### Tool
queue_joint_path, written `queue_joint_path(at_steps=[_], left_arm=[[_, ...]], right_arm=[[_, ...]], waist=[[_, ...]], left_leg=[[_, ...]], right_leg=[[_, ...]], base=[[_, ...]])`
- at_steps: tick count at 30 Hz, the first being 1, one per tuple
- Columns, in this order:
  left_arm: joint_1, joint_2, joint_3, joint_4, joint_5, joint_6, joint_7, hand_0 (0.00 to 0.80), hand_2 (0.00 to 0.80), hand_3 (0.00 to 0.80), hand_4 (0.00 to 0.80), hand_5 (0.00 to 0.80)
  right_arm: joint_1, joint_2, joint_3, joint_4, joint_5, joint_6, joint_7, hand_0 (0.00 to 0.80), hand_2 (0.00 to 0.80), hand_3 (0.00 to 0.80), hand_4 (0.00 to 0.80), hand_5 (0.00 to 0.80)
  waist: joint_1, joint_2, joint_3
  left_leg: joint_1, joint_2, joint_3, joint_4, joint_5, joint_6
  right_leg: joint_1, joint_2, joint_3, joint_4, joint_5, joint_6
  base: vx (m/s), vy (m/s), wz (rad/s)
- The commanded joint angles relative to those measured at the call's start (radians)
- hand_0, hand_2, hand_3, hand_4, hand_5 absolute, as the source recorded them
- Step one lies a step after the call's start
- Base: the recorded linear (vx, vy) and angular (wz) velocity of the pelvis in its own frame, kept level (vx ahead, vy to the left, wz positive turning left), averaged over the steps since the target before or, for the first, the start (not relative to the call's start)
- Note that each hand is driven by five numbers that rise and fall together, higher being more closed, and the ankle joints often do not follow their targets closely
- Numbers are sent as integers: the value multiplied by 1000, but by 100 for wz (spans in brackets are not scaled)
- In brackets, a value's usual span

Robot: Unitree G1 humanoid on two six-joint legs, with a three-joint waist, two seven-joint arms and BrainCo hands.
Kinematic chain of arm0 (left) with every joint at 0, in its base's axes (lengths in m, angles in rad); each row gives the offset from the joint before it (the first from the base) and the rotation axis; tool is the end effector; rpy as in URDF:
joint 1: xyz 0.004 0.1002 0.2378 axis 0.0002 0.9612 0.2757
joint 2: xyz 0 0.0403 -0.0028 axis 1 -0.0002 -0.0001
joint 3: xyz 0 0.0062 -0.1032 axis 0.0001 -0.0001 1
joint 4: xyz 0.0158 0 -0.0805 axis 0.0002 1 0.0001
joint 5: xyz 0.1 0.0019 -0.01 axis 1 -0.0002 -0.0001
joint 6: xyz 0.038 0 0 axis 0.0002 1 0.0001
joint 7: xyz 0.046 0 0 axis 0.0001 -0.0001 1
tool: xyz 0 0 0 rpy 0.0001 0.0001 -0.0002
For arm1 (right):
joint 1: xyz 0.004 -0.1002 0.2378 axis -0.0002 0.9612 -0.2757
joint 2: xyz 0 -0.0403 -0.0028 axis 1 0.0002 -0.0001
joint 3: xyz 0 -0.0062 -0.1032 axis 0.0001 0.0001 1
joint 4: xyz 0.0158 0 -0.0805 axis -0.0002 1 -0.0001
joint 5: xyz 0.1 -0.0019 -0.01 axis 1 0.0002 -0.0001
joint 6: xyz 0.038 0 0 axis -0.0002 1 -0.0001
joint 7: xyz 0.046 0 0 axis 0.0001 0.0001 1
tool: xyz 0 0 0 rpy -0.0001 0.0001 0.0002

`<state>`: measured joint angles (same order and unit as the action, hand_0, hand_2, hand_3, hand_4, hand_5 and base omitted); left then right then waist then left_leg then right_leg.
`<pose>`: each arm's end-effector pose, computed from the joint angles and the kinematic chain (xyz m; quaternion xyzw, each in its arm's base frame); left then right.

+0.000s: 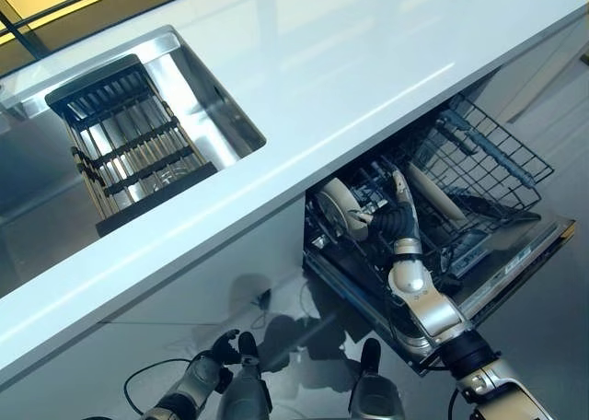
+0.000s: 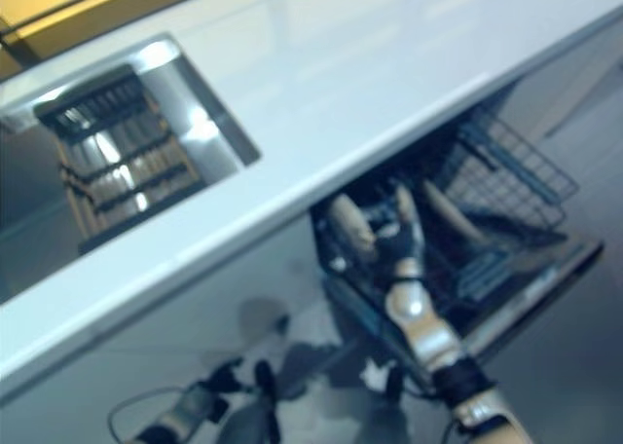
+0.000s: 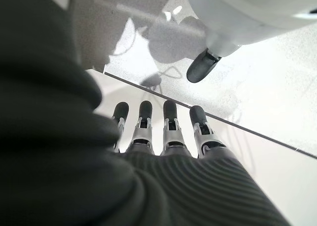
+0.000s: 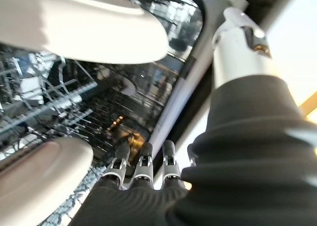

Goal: Take plates into dishwasher

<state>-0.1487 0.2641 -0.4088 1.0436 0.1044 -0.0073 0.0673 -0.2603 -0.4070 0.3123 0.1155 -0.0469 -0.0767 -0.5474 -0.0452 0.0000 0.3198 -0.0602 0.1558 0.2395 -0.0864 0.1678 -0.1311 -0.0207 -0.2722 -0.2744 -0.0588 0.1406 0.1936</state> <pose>0.1490 0.1956 -0.0918 0.2883 0.4231 -0.1071 0.8523 0.2456 -0.1600 0.0741 -0.2127 -0.1441 -0.1072 0.9605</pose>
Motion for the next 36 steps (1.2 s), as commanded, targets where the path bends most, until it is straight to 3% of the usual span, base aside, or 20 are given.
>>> queue_joint_path(at_steps=[1,10,17,21,26,31,35,36], left_arm=[[-9,20,12,5,38,-8,14,0,0,0,0,0],[7,45,49,4,29,-9,20,0,0,0,0,0],[4,56,44,11,-3,-8,22,0,0,0,0,0],[-4,66,42,15,-8,-1,18,0,0,0,0,0],[-13,95,23,6,3,3,3,0,0,0,0,0],[-48,98,-4,17,14,-1,-10,0,0,0,0,0],[-62,86,-21,22,13,-13,-13,0,0,0,0,0],[-65,77,-32,17,2,-26,-14,0,0,0,0,0]], right_arm=[[30,-67,-94,-154,44,-104,12,0,0,0,0,0],[184,-99,-252,-221,208,-195,14,0,0,0,0,0],[250,-13,-379,-79,452,-324,-62,0,0,0,0,0],[268,30,-426,116,621,-298,21,0,0,0,0,0],[260,16,-460,390,816,-241,208,0,0,0,0,0],[187,-33,-467,618,828,-193,280,0,0,0,0,0],[148,-58,-470,703,829,-188,303,0,0,0,0,0],[128,-67,-467,744,816,-174,326,0,0,0,0,0]], waist=[[-13,16,-26],[-70,-7,-38],[-114,-11,-50],[-123,-10,-58],[-107,4,-55],[-80,36,-38],[-70,62,-27],[-60,83,-18]], left_leg=[[36,-13,58,-1,-76,53],[60,11,100,-1,-85,50],[83,25,135,-1,-93,46],[92,28,141,-1,-95,42],[81,31,116,-1,-85,35],[46,29,72,-1,-66,20],[26,27,52,-1,-54,14],[14,23,40,-1,-45,10]], right_leg=[[-34,-3,11,104,-56,-7],[-32,17,42,95,-67,2],[-27,25,67,93,-75,3],[-20,25,71,92,-77,1],[-23,23,60,107,-83,-9],[-36,21,46,130,-102,-26],[-46,21,35,144,-116,-37],[-53,17,27,159,-129,-46]], base=[[1,-25,-12],[-5,-36,-13],[12,-32,-16],[36,-48,-8],[10,-116,-1],[-43,-96,5],[-41,-25,13],[-28,17,13]])
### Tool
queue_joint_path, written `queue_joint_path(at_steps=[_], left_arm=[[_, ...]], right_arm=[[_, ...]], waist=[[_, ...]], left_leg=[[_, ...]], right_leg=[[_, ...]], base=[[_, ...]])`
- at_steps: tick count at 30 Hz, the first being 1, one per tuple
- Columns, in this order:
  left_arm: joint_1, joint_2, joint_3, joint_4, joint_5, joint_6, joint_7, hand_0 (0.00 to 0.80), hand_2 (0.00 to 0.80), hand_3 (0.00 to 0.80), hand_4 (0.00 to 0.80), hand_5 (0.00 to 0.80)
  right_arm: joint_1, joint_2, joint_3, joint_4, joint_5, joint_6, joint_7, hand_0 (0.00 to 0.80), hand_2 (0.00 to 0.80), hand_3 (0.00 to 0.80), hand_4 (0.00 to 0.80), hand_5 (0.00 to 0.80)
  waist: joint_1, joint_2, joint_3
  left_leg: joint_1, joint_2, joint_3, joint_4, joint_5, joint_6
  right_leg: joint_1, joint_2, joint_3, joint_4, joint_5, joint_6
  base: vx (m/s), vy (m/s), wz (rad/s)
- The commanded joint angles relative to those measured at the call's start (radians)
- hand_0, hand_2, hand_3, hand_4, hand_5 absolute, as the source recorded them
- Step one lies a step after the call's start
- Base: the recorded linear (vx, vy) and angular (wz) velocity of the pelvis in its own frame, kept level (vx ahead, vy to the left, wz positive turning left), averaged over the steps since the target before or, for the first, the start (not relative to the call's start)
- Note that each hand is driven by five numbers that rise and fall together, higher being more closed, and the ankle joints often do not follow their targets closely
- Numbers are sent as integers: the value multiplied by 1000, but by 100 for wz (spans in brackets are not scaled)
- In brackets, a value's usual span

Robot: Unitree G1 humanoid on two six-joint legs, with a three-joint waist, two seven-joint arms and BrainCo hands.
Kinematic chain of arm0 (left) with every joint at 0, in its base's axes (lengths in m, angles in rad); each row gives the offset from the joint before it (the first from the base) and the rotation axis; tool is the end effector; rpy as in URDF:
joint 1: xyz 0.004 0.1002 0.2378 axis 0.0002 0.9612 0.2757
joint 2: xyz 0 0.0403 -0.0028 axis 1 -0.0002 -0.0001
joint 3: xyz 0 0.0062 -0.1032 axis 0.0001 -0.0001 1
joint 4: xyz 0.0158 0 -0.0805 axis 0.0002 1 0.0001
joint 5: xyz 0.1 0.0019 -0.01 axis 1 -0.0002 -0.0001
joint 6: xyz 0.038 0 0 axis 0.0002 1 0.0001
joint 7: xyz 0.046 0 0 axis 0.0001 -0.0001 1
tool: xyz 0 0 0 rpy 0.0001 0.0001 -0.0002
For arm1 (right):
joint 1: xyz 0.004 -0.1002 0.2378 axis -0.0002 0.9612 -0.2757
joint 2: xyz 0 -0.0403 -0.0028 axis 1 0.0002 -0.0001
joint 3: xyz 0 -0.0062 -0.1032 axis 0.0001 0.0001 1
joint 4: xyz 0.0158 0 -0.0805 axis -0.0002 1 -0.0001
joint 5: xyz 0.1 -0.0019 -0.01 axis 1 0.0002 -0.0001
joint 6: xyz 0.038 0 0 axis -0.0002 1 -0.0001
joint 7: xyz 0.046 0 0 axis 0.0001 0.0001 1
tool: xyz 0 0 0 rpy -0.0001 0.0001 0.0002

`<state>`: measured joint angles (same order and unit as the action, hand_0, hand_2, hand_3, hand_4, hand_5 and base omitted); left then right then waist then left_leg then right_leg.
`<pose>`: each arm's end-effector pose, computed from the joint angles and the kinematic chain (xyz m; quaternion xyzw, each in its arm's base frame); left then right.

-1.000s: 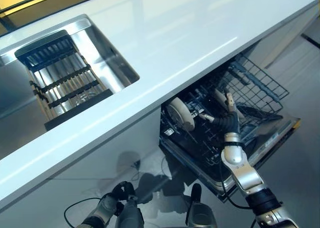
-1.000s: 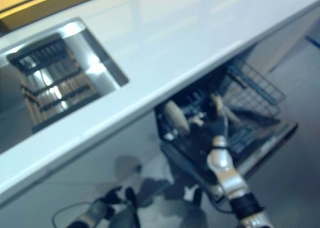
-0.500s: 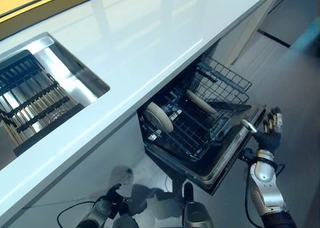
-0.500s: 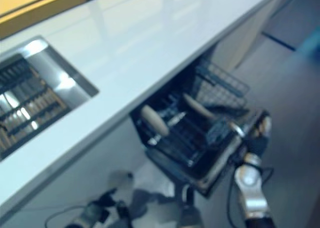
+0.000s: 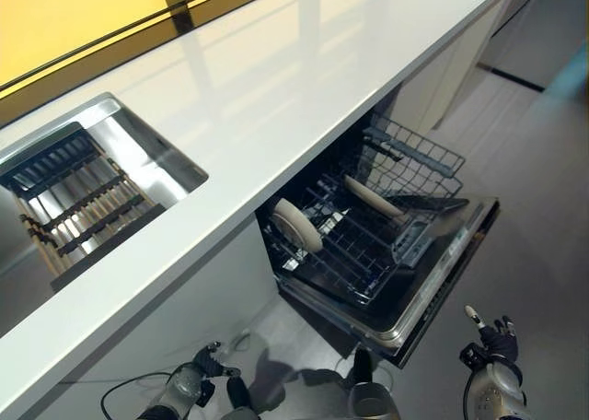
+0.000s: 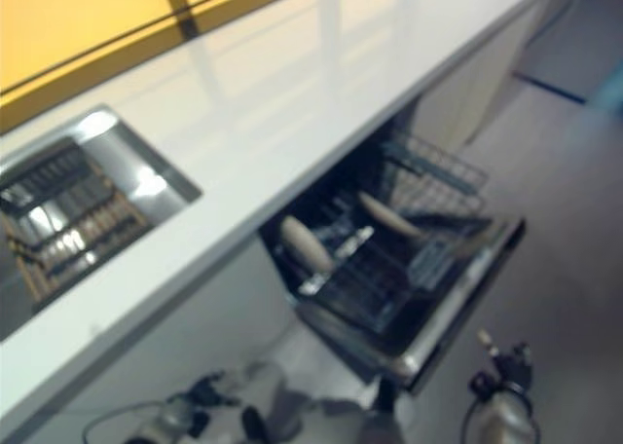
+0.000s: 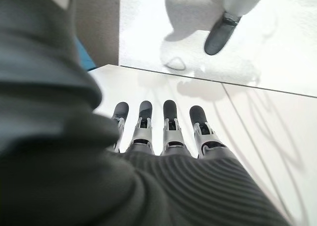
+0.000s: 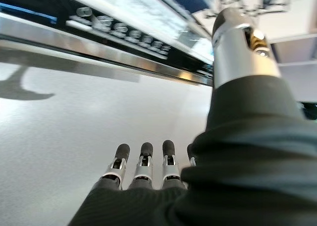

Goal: Take plates into dishwasher

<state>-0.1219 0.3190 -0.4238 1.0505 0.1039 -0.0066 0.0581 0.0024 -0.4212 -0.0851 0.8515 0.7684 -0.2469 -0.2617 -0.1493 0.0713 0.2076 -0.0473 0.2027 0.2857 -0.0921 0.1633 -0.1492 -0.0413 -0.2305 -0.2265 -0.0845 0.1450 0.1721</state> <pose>0.1384 0.2148 -0.0927 0.3088 0.4426 -0.1020 0.8357 0.1366 -0.2973 -0.0483 0.1120 0.2252 -0.4015 0.8806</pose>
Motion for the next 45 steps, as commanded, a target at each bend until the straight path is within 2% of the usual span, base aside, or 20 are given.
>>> queue_joint_path(at_steps=[1,8,11,18,21,29,33,39,40,45], left_arm=[[-95,15,-19,9,2,-31,-6,0,0,0,0,0],[-111,-16,-41,8,-19,-45,-5,0,0,0,0,0],[-113,-25,-44,2,-38,-53,4,0,0,0,0,0],[-96,-42,-51,-18,-84,-86,32,0,0,0,0,0],[-93,-51,-50,-10,-98,-101,41,0,0,0,0,0],[-95,-74,-41,10,-119,-135,53,0,0,0,0,0],[-96,-81,-49,14,-103,-135,54,0,0,0,0,0],[-93,-78,-54,34,-84,-145,46,0,0,0,0,0],[-88,-77,-55,35,-84,-147,46,0,0,0,0,0],[-67,-69,-59,28,-81,-151,45,0,0,0,0,0]], right_arm=[[-144,-57,-67,29,-7,4,50,0,0,0,0,0],[-198,-92,-37,142,-40,-26,169,0,0,0,0,0],[-224,-97,-12,140,-32,-30,201,0,0,0,0,0],[-292,-76,60,70,-19,-97,284,0,0,0,0,0],[-322,-64,84,33,-13,-109,322,0,0,0,0,0],[-421,-42,163,-70,3,-83,393,0,0,0,0,0],[-459,-8,217,-157,24,-97,416,0,0,0,0,0],[-512,29,277,-224,28,-93,449,0,0,0,0,0],[-517,32,285,-232,29,-89,448,0,0,0,0,0],[-551,33,297,-250,25,-74,468,0,0,0,0,0]], waist=[[48,23,98],[79,85,119],[91,108,136],[119,158,184],[129,169,195],[149,179,213],[166,173,217],[187,164,215],[188,155,211],[205,148,207]], left_leg=[[-5,-24,-12,5,-36,26],[-35,-42,-44,5,-14,20],[-52,-53,-54,5,-7,20],[-84,-83,-84,5,5,25],[-94,-86,-91,5,9,25],[-107,-77,-106,5,26,15],[-112,-67,-121,5,38,11],[-107,-62,-127,5,45,11],[-93,-69,-130,5,28,4],[-81,-74,-137,5,25,7]], right_leg=[[-37,-26,-26,193,-140,-29],[-56,-52,-63,235,-166,-46],[-75,-65,-73,250,-171,-50],[-124,-93,-79,317,-204,-59],[-143,-104,-83,347,-215,-62],[-174,-105,-88,411,-247,-81],[-173,-101,-99,428,-255,-87],[-159,-105,-116,434,-257,-85],[-148,-113,-108,441,-281,-73],[-132,-118,-116,438,-276,-67]], base=[[-29,24,17],[7,27,15],[-25,33,14],[-50,12,5],[-54,-7,2],[-40,-14,-10],[-13,-46,-3],[41,-13,-6],[158,-1,-4],[93,25,-7]])
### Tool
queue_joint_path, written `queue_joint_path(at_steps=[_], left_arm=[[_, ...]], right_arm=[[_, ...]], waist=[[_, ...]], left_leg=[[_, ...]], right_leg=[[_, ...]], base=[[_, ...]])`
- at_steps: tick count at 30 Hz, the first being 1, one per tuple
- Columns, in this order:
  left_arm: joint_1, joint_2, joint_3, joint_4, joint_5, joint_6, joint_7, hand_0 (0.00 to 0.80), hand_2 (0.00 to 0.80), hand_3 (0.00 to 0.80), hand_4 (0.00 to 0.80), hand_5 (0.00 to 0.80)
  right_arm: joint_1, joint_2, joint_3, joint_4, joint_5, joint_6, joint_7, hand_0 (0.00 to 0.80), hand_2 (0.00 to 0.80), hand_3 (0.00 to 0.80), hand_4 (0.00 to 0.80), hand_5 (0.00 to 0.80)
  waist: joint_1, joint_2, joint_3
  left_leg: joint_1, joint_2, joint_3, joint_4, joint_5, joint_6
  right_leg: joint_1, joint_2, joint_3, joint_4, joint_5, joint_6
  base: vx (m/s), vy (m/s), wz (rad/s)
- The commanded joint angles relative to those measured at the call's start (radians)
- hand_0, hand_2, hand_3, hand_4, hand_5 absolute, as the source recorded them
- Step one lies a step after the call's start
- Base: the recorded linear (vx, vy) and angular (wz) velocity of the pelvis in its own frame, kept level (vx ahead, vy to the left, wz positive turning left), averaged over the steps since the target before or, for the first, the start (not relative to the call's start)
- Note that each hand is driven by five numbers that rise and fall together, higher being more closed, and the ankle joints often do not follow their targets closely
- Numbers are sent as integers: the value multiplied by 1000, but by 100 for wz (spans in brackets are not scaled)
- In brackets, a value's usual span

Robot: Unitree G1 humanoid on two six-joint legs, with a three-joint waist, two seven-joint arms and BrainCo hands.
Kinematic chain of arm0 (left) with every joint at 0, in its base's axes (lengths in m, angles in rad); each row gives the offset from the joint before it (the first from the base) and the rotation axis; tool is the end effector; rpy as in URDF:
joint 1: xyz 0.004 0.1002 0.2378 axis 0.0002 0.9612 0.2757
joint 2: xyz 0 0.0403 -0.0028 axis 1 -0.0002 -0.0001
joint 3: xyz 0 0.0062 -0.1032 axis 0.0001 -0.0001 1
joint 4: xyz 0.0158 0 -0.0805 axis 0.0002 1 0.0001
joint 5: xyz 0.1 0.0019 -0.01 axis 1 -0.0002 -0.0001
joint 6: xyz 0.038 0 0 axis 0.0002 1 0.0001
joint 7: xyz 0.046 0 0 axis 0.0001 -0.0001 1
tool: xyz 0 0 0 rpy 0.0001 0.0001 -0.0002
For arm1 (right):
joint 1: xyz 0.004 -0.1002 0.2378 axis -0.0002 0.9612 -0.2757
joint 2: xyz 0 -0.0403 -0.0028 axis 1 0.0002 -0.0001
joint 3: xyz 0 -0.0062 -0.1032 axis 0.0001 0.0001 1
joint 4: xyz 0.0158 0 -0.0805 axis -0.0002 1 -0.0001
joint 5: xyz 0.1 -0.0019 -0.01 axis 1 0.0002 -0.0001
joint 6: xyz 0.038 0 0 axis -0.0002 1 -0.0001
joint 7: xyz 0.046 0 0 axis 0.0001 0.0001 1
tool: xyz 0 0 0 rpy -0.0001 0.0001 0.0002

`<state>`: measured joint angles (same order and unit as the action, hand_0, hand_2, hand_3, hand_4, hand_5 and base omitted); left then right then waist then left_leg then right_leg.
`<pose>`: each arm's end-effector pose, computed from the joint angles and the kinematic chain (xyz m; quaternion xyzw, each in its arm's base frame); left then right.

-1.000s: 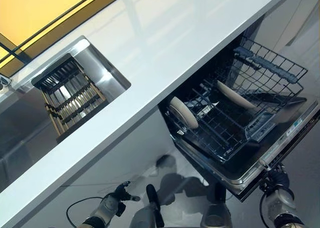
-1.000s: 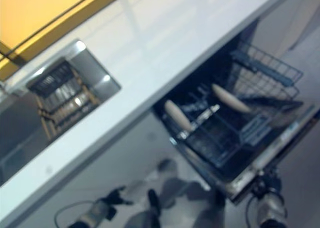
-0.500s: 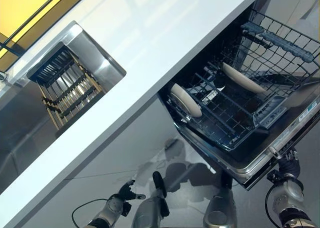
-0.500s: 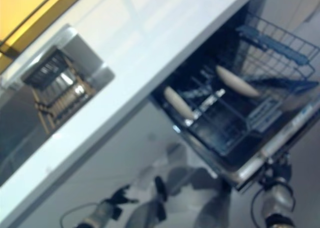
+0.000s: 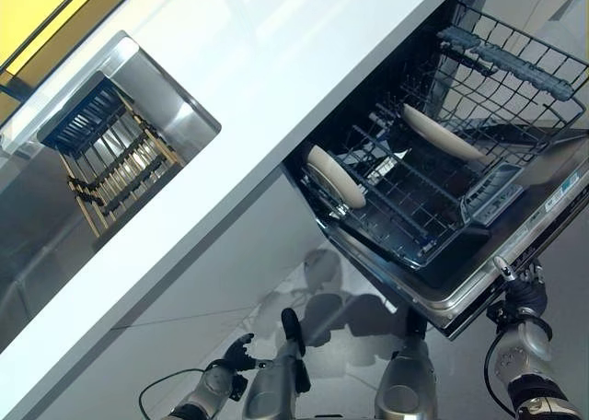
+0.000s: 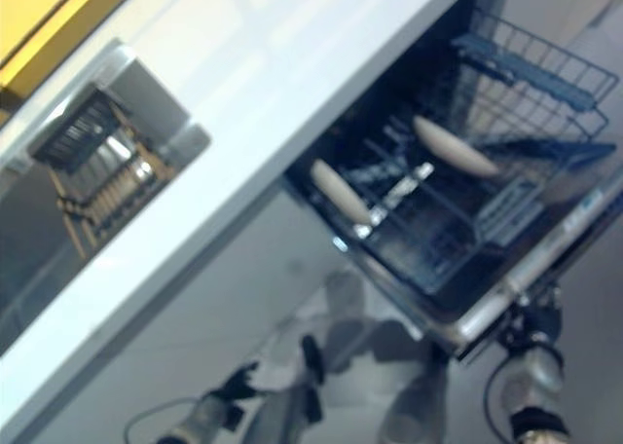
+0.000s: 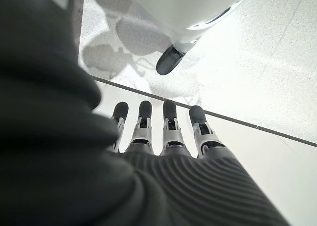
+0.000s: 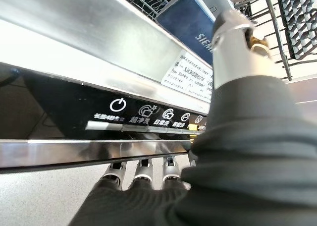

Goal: Take plates into dishwasher

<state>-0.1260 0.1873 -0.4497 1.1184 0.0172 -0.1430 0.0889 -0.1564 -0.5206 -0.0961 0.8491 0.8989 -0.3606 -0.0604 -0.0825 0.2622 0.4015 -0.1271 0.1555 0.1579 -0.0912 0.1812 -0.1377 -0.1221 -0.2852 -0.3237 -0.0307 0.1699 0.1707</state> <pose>0.1330 0.1700 -0.1023 0.2270 0.4070 -0.1225 0.8762 0.1851 -0.3219 -0.0017 0.1536 0.0570 -0.3278 0.9304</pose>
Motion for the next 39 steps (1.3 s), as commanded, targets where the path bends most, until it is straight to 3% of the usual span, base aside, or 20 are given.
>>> queue_joint_path(at_steps=[1,2,3,4,19,39], left_arm=[[-61,64,-32,-39,9,-15,13,0,0,0,0,0],[-61,66,-32,-39,9,-15,13,0,0,0,0,0],[-59,69,-32,-39,9,-13,11,0,0,0,0,0],[-58,72,-27,-37,15,-14,9,0,0,0,0,0],[-27,102,-11,-41,62,6,2,0,0,0,0,0],[-3,128,4,-61,90,54,-17,0,0,0,0,0]], right_arm=[[-396,134,311,-252,-108,42,265,0,0,0,0,0],[-398,135,311,-255,-108,41,264,0,0,0,0,0],[-398,137,316,-259,-110,41,265,0,0,0,0,0],[-404,144,320,-263,-118,41,263,0,0,0,0,0],[-403,206,339,-348,-118,41,284,0,0,0,0,0],[-385,249,377,-386,-158,101,335,0,0,0,0,0]], waist=[[140,-45,12],[142,-39,16],[142,-48,12],[148,-45,12],[173,-105,-17],[214,-185,-69]], left_leg=[[1,-26,-10,4,6,-4],[-8,-21,-7,4,23,4],[5,-26,-10,4,7,-4],[-3,-20,-8,4,23,5],[35,-13,-5,4,6,13],[67,-11,-12,22,-29,27]], right_leg=[[-48,-65,-20,382,-298,-64],[-54,-60,-31,377,-273,-73],[-40,-65,-23,377,-294,-61],[-41,-60,-36,366,-265,-69],[34,-59,-57,284,-209,-42],[143,-49,-74,183,-164,-18]], base=[[-15,48,-8],[63,23,-15],[3,42,-10],[98,19,-10],[75,3,-4],[64,12,9]])
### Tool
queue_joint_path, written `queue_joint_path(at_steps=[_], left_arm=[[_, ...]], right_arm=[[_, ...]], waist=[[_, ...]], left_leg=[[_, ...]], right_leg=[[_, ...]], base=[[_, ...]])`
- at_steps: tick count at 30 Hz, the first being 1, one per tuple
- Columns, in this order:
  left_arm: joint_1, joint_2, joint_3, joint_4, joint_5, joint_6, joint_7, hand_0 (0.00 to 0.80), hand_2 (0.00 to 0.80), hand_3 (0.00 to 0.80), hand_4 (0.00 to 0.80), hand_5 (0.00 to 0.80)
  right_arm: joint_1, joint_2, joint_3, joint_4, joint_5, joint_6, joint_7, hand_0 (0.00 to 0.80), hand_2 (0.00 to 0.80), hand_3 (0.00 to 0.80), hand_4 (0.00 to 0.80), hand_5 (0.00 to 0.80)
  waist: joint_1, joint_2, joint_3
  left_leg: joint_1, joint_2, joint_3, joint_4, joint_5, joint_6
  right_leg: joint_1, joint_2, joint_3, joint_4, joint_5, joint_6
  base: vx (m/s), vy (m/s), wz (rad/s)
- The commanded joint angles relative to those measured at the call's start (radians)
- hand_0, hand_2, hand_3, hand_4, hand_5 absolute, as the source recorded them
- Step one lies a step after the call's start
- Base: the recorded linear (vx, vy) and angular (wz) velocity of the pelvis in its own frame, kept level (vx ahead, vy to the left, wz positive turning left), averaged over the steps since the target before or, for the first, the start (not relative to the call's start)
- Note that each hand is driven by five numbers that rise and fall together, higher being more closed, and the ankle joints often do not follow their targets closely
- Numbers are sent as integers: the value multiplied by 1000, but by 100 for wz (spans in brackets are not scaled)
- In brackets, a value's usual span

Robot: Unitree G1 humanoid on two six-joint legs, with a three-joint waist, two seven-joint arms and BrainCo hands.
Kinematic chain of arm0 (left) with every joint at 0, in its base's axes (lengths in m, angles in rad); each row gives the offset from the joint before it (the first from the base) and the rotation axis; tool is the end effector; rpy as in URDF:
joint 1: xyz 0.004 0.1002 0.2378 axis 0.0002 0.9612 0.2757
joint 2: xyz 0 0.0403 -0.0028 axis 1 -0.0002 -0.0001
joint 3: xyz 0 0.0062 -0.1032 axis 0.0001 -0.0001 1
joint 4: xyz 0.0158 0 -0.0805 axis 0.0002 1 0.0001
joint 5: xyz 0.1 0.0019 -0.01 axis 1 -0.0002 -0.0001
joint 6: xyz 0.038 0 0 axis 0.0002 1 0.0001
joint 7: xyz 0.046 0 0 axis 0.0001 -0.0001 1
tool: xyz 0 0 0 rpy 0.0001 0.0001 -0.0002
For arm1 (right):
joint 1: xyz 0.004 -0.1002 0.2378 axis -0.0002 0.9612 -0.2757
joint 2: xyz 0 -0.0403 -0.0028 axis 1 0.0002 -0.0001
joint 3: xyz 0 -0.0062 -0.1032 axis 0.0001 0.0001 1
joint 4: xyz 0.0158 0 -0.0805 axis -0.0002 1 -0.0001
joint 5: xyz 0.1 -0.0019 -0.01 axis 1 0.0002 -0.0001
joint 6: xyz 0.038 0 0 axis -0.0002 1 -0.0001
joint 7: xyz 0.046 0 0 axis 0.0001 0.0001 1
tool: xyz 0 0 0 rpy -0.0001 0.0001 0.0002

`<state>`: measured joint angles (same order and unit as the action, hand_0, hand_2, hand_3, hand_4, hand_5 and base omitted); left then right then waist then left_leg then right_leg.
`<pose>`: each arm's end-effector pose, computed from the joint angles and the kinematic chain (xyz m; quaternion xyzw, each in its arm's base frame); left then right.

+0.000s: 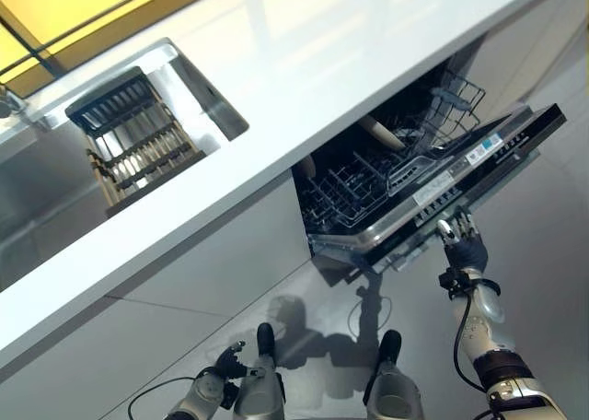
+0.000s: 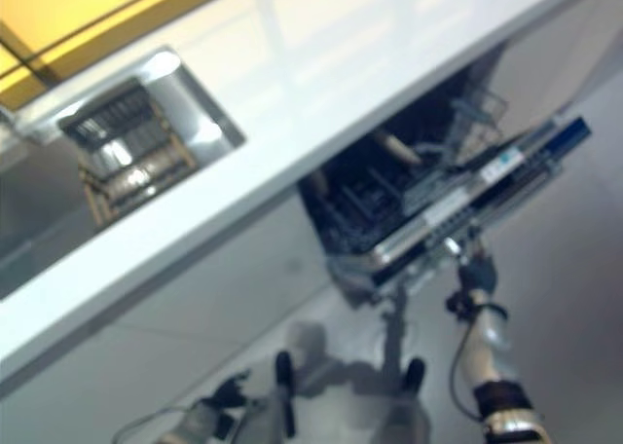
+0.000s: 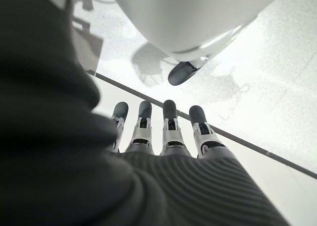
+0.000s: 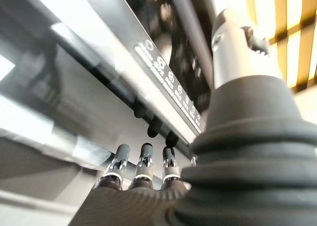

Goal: Take plates into dishwasher

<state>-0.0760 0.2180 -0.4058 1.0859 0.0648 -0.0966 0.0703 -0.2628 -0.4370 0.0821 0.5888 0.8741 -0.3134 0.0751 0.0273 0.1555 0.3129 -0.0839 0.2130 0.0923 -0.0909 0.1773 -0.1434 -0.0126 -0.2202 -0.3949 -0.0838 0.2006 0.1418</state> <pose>0.1204 0.1841 -0.1047 0.2402 0.4364 -0.1146 0.8595 0.2418 -0.2513 0.0301 0.1867 -0.0185 -0.0798 0.9790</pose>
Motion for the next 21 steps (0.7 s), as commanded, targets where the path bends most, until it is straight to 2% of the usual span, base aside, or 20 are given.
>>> queue_joint_path(at_steps=[1,7,10,13,17,21], left_arm=[[-51,98,-38,-29,45,9,2,0,0,0,0,0],[-46,104,-26,-34,50,18,-8,0,0,0,0,0],[-41,108,-19,-39,52,20,-14,0,0,0,0,0],[-33,114,-5,-49,53,25,-11,0,0,0,0,0],[-8,113,32,-68,50,33,4,0,0,0,0,0],[-7,119,64,-68,29,40,15,0,0,0,0,0]], right_arm=[[-277,166,198,-126,-131,54,199,0,0,0,0,0],[-269,167,203,-127,-178,66,214,0,0,0,0,0],[-261,157,222,-135,-281,66,219,0,0,0,0,0],[-233,131,250,-159,-372,35,197,0,0,0,0,0],[-118,110,268,-213,-489,4,195,0,0,0,0,0],[-14,95,277,-212,-539,7,210,0,0,0,0,0]], waist=[[107,-81,18],[118,-93,6],[123,-101,2],[126,-115,1],[116,-141,-3],[104,-166,-10]], left_leg=[[24,-71,52,24,-27,34],[25,-80,39,44,-44,42],[21,-86,34,53,-50,46],[19,-91,34,55,-55,53],[29,-100,50,54,-67,69],[34,-109,66,36,-72,82]], right_leg=[[40,-115,-4,232,-192,12],[67,-113,-2,210,-185,16],[79,-113,1,204,-182,20],[85,-115,2,198,-174,27],[92,-120,15,186,-152,40],[88,-130,28,188,-111,60]], base=[[60,31,28],[60,48,37],[48,77,62],[25,87,40],[30,121,10],[11,125,0]])
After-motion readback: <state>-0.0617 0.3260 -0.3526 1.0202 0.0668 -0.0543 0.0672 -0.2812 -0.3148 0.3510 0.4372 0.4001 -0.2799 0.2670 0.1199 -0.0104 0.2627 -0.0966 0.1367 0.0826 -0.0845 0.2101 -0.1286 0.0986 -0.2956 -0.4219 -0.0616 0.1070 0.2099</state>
